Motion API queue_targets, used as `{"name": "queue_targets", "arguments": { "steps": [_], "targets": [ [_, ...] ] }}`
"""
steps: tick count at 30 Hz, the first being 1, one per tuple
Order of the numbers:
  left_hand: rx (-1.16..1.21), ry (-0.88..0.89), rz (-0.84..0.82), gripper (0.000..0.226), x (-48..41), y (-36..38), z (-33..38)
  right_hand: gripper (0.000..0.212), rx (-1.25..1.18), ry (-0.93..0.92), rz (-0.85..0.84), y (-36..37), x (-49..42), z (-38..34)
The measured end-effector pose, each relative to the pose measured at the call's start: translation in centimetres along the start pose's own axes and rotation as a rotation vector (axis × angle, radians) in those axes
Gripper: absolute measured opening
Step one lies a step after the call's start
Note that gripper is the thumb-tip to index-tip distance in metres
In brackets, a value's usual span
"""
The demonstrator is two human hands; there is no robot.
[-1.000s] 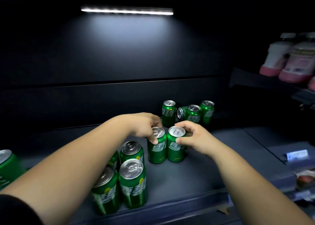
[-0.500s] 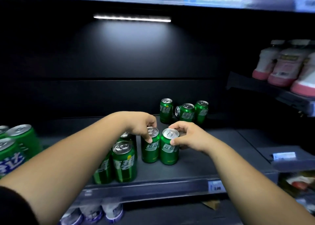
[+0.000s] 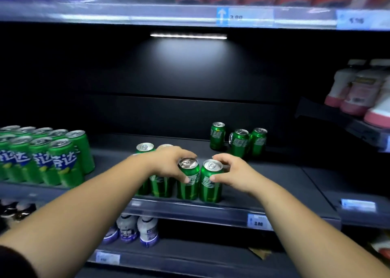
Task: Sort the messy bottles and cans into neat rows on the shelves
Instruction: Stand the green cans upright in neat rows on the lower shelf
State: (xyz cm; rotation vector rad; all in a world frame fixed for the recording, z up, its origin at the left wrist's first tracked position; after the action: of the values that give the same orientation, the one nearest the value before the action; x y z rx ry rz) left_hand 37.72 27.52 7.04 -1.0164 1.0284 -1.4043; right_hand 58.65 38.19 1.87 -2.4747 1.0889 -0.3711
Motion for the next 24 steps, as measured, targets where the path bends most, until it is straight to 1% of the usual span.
{"name": "queue_targets", "arguments": {
  "steps": [2, 3, 6, 11, 14, 16, 18, 19, 21, 24],
  "targets": [
    [-0.063, 0.0, 0.111, 0.079, 0.3, 0.4, 0.3, 0.08, 0.016, 0.007, 0.013, 0.3, 0.2, 0.3],
    [-0.085, -0.017, 0.141, 0.076, 0.5, 0.5, 0.6, 0.083, 0.007, 0.013, 0.015, 0.4, 0.3, 0.5],
    [-0.141, -0.039, 0.101, 0.07, 0.8, 0.2, 0.8, 0.078, -0.009, 0.008, 0.039, 0.8, 0.5, 0.8],
    [-0.125, -0.025, 0.033, 0.067, 1.2, -0.7, -0.3, 0.069, 0.04, 0.016, 0.045, 1.3, 0.5, 1.0],
    [-0.145, 0.015, 0.003, 0.071, 1.0, -0.3, -0.4, 0.081, 0.092, 0.004, 0.051, 1.9, 0.9, 0.6],
    [-0.19, 0.052, 0.04, 0.074, 0.7, 0.1, -0.2, 0.085, 0.105, 0.004, 0.044, 1.8, 0.9, 0.1],
    [-0.204, 0.077, 0.088, 0.069, 0.4, 0.1, -0.4, 0.078, 0.123, 0.008, 0.035, 1.4, 0.7, -0.3],
    [-0.19, 0.088, 0.079, 0.067, 0.3, 0.0, -0.5, 0.074, 0.135, 0.008, 0.038, 1.2, 0.6, -0.5],
    [-0.158, 0.115, 0.017, 0.067, 0.2, -0.4, -0.9, 0.068, 0.141, 0.018, 0.043, 1.2, 0.5, -0.9],
    [-0.172, 0.151, -0.04, 0.071, -0.2, -0.8, -1.2, 0.07, 0.119, 0.022, 0.051, 1.8, 0.4, -0.9]
  ]
}}
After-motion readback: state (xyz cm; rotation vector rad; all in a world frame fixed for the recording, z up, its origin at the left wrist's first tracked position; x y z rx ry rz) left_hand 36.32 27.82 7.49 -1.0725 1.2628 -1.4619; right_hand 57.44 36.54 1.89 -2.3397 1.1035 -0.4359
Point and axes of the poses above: each hand's wrist, its own x-axis away from the middle knuckle, its own y-axis out of the palm, z = x × y, the point moved 2 cm from there along -x, towards the middle knuckle, and after that the axes turned 7 degrees about y, right-handed, at the moved point
